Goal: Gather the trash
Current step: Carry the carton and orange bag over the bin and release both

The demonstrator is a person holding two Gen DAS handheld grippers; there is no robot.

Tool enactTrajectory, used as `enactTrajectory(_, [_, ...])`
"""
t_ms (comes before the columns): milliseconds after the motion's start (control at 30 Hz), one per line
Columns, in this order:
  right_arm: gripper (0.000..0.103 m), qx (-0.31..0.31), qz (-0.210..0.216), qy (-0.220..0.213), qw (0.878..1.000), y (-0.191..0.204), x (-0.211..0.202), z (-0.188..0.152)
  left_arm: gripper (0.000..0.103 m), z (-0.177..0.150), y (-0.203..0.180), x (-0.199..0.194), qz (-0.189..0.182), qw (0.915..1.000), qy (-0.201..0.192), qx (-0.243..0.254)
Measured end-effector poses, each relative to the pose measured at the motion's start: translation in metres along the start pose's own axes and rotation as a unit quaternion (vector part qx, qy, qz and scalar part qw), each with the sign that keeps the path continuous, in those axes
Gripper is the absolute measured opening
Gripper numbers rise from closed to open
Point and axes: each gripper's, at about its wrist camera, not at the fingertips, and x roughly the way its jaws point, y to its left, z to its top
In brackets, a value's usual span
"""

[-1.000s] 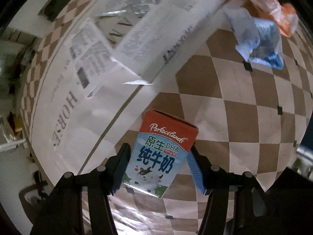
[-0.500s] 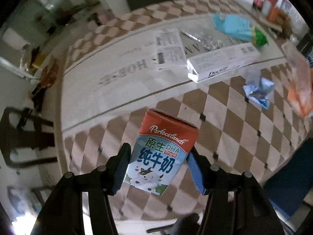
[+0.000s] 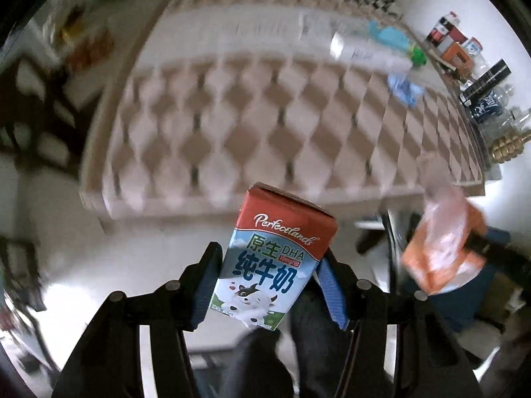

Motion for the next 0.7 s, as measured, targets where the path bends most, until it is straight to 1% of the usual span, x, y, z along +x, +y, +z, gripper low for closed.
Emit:
enactTrajectory(67, [0.005, -0.004, -0.007, 0.03, 1.0, -0.002, 0.016, -0.03, 0.054, -0.026, 0.016, 0.025, -0.016, 0.9987, 0.037, -0.03])
enactTrajectory(100, [0.005, -0.005, -0.012, 0.048, 0.999, -0.005, 0.029, -0.048, 0.054, -0.034, 0.022, 0.038, -0.025, 0.9975, 0.052, -0.041])
enactTrajectory(133, [0.005, -0.004, -0.018, 0.068, 0.997, -0.01, 0.045, -0.063, 0.054, -0.045, 0.032, 0.062, -0.034, 0.995, 0.074, -0.058])
enactTrajectory(167, [0.005, 0.002, -0.024, 0.089, 0.996, -0.018, 0.065, -0.079, 0.054, -0.052, 0.037, 0.078, -0.037, 0.9932, 0.088, -0.067])
enactTrajectory(267, [0.005, 0.024, -0.035, 0.139, 0.989, -0.043, 0.121, -0.111, 0.054, -0.065, 0.054, 0.134, -0.044, 0.9872, 0.119, -0.096])
enactTrajectory(333, [0.005, 0.037, -0.042, 0.163, 0.985, -0.06, 0.16, -0.126, 0.054, -0.069, 0.065, 0.181, -0.048, 0.982, 0.138, -0.119])
enactTrajectory(367, [0.005, 0.041, -0.045, 0.17, 0.984, -0.068, 0.176, -0.132, 0.054, -0.069, 0.067, 0.2, -0.051, 0.98, 0.147, -0.125])
enactTrajectory(467, [0.005, 0.064, -0.046, 0.201, 0.976, -0.095, 0.244, -0.151, 0.055, -0.075, 0.077, 0.255, -0.062, 0.9732, 0.168, -0.144])
enactTrajectory(500, [0.005, 0.068, -0.045, 0.205, 0.975, -0.101, 0.26, -0.154, 0.055, -0.078, 0.082, 0.283, -0.063, 0.97, 0.179, -0.151])
enactTrajectory(533, [0.005, 0.068, -0.047, 0.211, 0.974, -0.108, 0.283, -0.16, 0.055, -0.082, 0.083, 0.294, -0.063, 0.9687, 0.184, -0.153])
enactTrajectory(567, [0.005, 0.068, -0.051, 0.215, 0.973, -0.112, 0.3, -0.164, 0.056, -0.088, 0.087, 0.316, -0.063, 0.9667, 0.191, -0.158])
enactTrajectory(600, [0.005, 0.071, -0.048, 0.22, 0.972, -0.118, 0.32, -0.169, 0.066, -0.092, 0.089, 0.328, -0.063, 0.9656, 0.194, -0.161])
enactTrajectory(633, [0.005, 0.075, -0.045, 0.226, 0.97, -0.125, 0.343, -0.175, 0.072, -0.095, 0.092, 0.341, -0.064, 0.9642, 0.197, -0.165])
enactTrajectory(667, [0.005, 0.076, -0.047, 0.231, 0.969, -0.129, 0.359, -0.178, 0.082, -0.099, 0.097, 0.356, -0.065, 0.9622, 0.201, -0.173])
enactTrajectory(700, [0.005, 0.076, -0.043, 0.238, 0.967, -0.134, 0.381, -0.182, 0.086, -0.101, 0.1, 0.362, -0.066, 0.9607, 0.203, -0.177])
